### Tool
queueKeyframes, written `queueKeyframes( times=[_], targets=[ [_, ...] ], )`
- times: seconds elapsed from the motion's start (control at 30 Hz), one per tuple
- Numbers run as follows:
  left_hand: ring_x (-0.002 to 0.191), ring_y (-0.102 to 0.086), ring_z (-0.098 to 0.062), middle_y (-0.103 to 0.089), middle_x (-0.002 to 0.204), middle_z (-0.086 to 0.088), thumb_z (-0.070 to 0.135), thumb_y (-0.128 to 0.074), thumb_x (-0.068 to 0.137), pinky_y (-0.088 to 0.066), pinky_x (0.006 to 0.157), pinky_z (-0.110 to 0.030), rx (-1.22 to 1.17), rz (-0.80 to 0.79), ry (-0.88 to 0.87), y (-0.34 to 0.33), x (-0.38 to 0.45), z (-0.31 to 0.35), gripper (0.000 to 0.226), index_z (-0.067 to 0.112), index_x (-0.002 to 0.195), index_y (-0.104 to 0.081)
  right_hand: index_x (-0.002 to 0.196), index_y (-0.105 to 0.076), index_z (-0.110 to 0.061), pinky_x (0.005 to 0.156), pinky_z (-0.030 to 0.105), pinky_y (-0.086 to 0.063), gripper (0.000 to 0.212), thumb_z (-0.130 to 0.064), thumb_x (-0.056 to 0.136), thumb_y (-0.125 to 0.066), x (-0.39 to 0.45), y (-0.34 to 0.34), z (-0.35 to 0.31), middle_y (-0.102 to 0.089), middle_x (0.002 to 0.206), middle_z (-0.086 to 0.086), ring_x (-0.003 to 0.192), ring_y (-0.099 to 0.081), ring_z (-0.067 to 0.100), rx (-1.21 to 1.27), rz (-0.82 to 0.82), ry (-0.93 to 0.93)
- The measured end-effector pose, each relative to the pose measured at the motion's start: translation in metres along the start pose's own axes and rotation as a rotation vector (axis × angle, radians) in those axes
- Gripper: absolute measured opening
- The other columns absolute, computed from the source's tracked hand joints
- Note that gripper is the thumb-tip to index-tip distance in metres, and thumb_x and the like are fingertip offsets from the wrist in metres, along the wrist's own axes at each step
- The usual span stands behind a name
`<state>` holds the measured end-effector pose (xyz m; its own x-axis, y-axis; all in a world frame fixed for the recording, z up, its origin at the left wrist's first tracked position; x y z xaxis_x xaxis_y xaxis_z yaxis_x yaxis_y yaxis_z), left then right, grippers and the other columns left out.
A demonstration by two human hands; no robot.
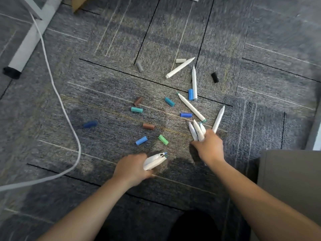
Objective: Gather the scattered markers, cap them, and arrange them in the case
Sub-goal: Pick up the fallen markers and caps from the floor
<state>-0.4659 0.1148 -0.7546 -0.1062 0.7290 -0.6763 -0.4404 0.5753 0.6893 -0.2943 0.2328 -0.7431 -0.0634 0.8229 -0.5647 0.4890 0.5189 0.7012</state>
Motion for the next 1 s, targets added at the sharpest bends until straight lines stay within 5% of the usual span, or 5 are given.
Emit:
queueKeyframes(
  times=[0.1, 0.23, 0.53, 0.8, 1.0],
  targets=[
    [0.07, -0.051, -0.019, -0.044, 0.063, 0.008, 0.035, -0.057, 0.084, -0.03, 0.054, -0.027, -0.141, 0.016, 0.005, 0.006, 0.004, 0.003, 0.031, 0.024, 0.064, -0.036, 0.102, -0.044, -0.006, 0.046, 0.025, -0.041, 0.023, -0.007, 0.084, -0.059, 0.0, -0.001, -0.001, -0.048, 0.072, 0.0, 0.053, -0.044, 0.011, 0.085, -0.011, -0.004],
    [0.049, -0.038, -0.008, -0.041, 0.054, 0.007, 0.021, -0.059, 0.083, -0.027, 0.04, -0.014, -0.39, 0.109, -0.04, 0.023, 0.017, 0.023, 0.031, 0.024, 0.059, -0.04, 0.116, -0.044, -0.005, 0.045, 0.022, -0.034, 0.033, -0.009, 0.086, -0.057, 0.006, 0.013, -0.003, -0.042, 0.071, -0.005, 0.054, -0.041, 0.009, 0.195, 0.073, 0.013],
    [0.061, -0.057, -0.015, -0.053, 0.069, 0.002, 0.025, -0.066, 0.082, -0.04, 0.044, -0.019, -0.945, 0.294, 0.15, 0.062, 0.082, 0.115, 0.019, 0.015, 0.086, -0.051, 0.095, -0.035, -0.01, 0.049, 0.026, -0.034, 0.03, -0.025, 0.087, -0.061, 0.053, 0.053, 0.012, -0.038, 0.069, -0.001, 0.055, -0.037, 0.011, 0.334, 0.23, -0.202],
    [0.076, -0.06, -0.026, -0.052, 0.083, -0.003, 0.04, -0.067, 0.079, -0.054, 0.066, -0.037, -0.811, 0.353, 0.383, 0.064, 0.113, 0.136, 0.038, 0.013, 0.087, -0.042, 0.093, -0.034, -0.011, 0.068, 0.037, -0.046, 0.036, -0.02, 0.082, -0.068, 0.07, 0.051, 0.011, -0.038, 0.069, -0.003, 0.072, -0.049, 0.022, 0.278, 0.184, -0.225],
    [0.078, -0.057, -0.024, -0.06, 0.095, -0.004, 0.038, -0.067, 0.08, -0.034, 0.048, -0.027, -0.583, 0.33, 0.377, 0.077, 0.127, 0.139, 0.039, 0.01, 0.099, -0.049, 0.093, -0.034, -0.01, 0.06, 0.033, -0.042, 0.031, -0.016, 0.084, -0.063, 0.072, 0.052, 0.013, -0.037, 0.07, -0.003, 0.067, -0.048, 0.019, 0.285, 0.175, -0.229]
  ],
)
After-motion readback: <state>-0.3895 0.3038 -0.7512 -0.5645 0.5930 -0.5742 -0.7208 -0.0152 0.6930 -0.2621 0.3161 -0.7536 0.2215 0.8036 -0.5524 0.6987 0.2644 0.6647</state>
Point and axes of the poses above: each hand's wrist, its own x-axis towards the middle knuckle, its own y-axis out of the back of the hand, z = x × y, the point moved 1 cm from there along x, towards the middle knuckle
